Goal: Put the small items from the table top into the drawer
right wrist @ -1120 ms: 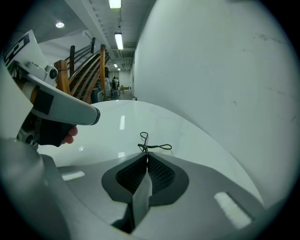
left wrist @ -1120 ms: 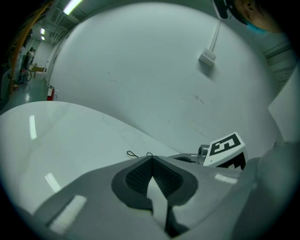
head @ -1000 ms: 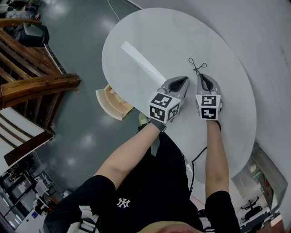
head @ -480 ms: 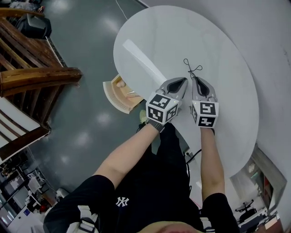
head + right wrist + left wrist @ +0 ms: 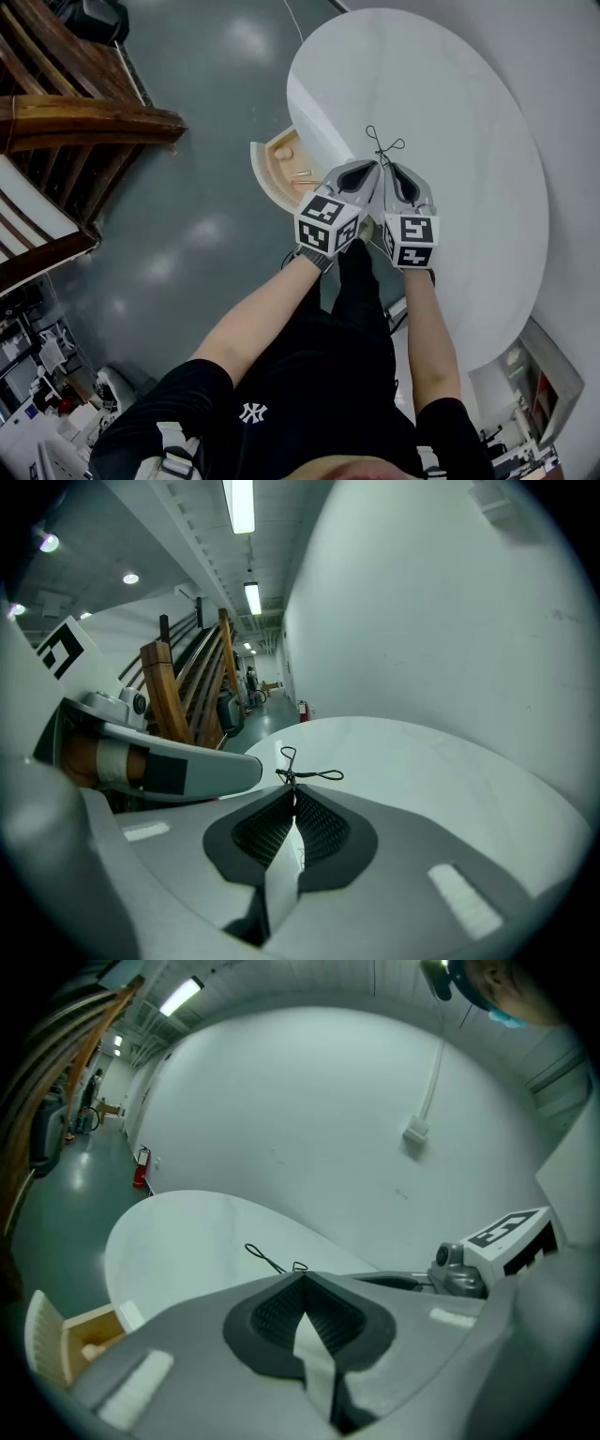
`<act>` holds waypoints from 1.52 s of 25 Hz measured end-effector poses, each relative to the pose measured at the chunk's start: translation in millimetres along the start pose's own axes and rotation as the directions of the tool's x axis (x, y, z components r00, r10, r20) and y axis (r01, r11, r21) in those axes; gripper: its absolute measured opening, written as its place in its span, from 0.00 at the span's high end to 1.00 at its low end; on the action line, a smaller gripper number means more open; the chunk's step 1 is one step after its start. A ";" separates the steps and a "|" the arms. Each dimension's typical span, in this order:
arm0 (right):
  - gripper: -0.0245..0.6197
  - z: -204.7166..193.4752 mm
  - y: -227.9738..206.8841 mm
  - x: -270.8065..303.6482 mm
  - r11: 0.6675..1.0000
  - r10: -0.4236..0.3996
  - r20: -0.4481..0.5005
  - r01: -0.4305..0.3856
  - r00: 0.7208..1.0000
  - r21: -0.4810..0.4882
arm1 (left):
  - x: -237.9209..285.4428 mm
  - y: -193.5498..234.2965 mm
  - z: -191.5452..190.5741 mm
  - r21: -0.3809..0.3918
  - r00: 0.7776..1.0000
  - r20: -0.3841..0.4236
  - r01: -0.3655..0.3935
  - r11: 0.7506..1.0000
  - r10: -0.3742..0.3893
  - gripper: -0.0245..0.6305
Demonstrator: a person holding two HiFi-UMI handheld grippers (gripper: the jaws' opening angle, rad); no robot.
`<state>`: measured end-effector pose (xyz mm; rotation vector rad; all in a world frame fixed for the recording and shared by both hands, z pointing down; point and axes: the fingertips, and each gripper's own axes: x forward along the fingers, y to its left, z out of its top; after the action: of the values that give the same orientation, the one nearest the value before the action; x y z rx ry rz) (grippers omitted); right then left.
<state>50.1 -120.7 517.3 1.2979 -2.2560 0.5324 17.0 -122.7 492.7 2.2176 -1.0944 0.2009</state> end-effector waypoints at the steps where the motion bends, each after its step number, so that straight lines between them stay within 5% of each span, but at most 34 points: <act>1: 0.91 0.5 13.5 3.2 1.000 0.014 -0.002 -0.014 1.000 -0.008 | -9.8 8.2 -1.0 -0.005 1.000 0.005 -0.011 1.000 0.011 0.96; 17: 0.91 4.7 154.3 36.8 0.984 0.135 -0.027 -0.137 0.990 -0.110 | -122.2 101.7 -10.2 -0.067 0.988 0.064 -0.134 0.989 0.138 0.96; 38: 0.91 -70.5 201.7 92.3 0.974 0.180 -0.182 -0.201 0.967 -0.104 | -149.6 163.8 -51.9 -0.134 0.976 0.045 -0.204 0.970 0.211 0.96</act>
<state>-151.7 -49.9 609.1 0.9432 -2.2423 0.5421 -195.1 -65.1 552.6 2.0055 -1.3345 0.1504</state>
